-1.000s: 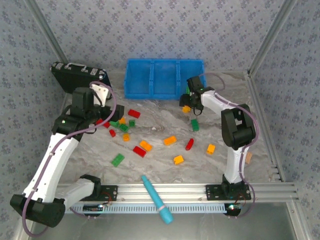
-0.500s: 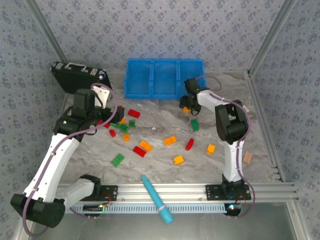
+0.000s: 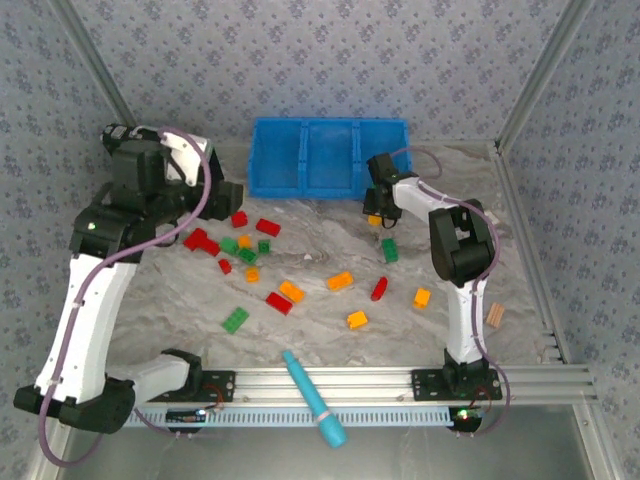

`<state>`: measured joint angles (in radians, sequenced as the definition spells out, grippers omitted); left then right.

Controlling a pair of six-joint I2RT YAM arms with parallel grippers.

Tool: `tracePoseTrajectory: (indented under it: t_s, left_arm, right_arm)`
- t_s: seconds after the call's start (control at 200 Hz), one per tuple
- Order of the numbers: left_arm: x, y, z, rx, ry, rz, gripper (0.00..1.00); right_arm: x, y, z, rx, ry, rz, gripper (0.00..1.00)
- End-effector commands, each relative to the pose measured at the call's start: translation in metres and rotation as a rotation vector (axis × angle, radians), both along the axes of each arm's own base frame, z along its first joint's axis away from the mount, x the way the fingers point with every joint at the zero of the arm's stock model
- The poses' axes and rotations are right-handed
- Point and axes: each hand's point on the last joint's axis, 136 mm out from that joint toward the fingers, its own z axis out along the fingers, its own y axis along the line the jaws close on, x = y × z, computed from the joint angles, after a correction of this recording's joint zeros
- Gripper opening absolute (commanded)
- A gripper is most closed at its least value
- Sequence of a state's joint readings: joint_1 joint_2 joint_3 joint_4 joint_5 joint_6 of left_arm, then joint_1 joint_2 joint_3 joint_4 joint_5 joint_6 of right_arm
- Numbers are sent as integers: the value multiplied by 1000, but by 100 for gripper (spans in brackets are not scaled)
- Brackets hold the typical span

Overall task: Sort the legos into containers by color
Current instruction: Pick up the lego from the top-center of the table.

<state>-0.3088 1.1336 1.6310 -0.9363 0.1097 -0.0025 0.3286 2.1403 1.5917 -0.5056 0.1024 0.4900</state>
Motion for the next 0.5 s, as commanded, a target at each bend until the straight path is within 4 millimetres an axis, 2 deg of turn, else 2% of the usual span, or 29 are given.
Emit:
tracePoseTrajectory:
  t_s: [0.0,0.17,0.255,0.335,0.495]
  left_arm:
    - [-6,-1,5,25,8,-26,100]
    - [0,5,3,65,-4,-3,100]
    - [2,15,-11,122,-3,33,100]
    - [5,32,-25,195,-2,106,100]
    - [2,45,-36,221,-17,152,100]
  right_arm:
    - [-11,-3,18,-31,7,1,34]
    - [-13,11,75,-53,-75,38,31]
    - [-13,26,106,-35,-124,91,32]
    - [-11,38,131,-44,-151,136,32]
    - [4,66,165,-44,-235,212,32]
